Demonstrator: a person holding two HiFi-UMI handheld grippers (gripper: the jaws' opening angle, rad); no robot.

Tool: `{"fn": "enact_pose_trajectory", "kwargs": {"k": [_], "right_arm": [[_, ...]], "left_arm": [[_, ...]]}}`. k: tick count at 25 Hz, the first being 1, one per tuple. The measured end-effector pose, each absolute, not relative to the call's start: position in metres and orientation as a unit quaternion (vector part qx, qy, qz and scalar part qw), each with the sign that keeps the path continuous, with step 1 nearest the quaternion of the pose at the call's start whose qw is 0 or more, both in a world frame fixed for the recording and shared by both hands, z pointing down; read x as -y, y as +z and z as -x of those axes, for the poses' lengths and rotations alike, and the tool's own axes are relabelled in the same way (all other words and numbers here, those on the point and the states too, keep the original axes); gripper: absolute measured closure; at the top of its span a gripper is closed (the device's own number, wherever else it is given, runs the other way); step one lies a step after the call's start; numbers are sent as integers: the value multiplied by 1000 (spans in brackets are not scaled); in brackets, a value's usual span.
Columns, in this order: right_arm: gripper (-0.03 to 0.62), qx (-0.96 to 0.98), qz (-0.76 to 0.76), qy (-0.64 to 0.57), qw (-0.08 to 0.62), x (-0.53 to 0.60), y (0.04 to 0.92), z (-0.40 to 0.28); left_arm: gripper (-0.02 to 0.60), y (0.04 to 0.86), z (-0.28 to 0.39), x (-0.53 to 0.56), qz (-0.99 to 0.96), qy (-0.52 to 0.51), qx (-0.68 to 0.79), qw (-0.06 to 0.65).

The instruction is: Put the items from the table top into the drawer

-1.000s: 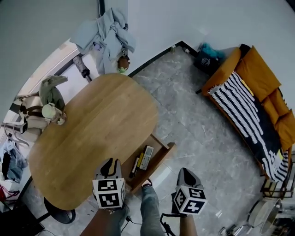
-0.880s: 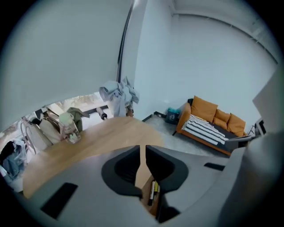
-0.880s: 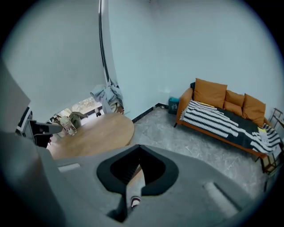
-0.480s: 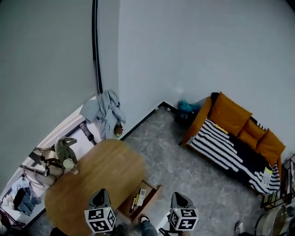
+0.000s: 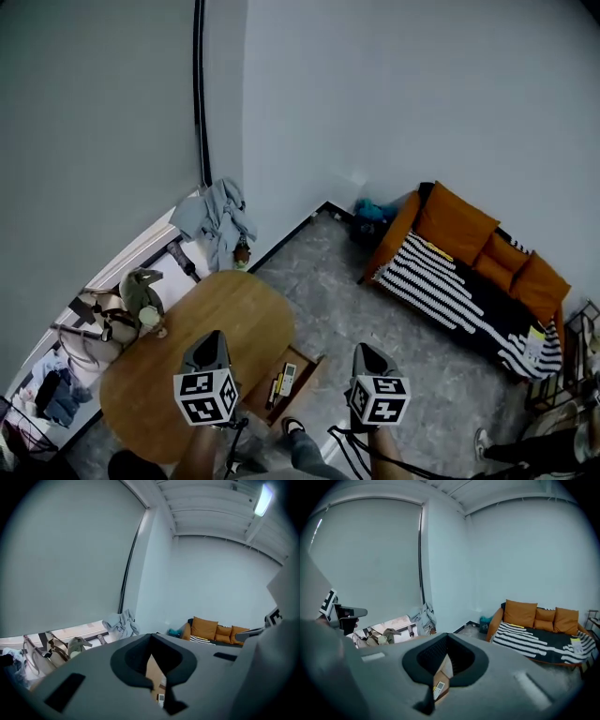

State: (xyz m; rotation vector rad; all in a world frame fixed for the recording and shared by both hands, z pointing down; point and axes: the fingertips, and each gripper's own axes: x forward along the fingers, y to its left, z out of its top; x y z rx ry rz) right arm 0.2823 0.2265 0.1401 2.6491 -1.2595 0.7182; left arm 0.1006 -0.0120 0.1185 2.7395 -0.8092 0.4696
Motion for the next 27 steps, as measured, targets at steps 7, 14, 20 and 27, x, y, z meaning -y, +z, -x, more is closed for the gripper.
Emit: {"fn": "enact_pose_trajectory", "kwargs": {"k": [7,14,20,27], "right_arm": [[589,400,-886,227,65,-234,133,-277],[589,405,-883,226,68,-232,127,-274],[589,413,-880,226,70,-231,122,-272],[589,414,-880,223,71,-233,119,-273]], "left_arm": [[577,116,-94,11,-940,168,272,120],[577,111,-93,5,-941,168,269,118],[577,113,-87,3,-937,176,278,122],[577,115,-83,0,-934,177,283,130]]}}
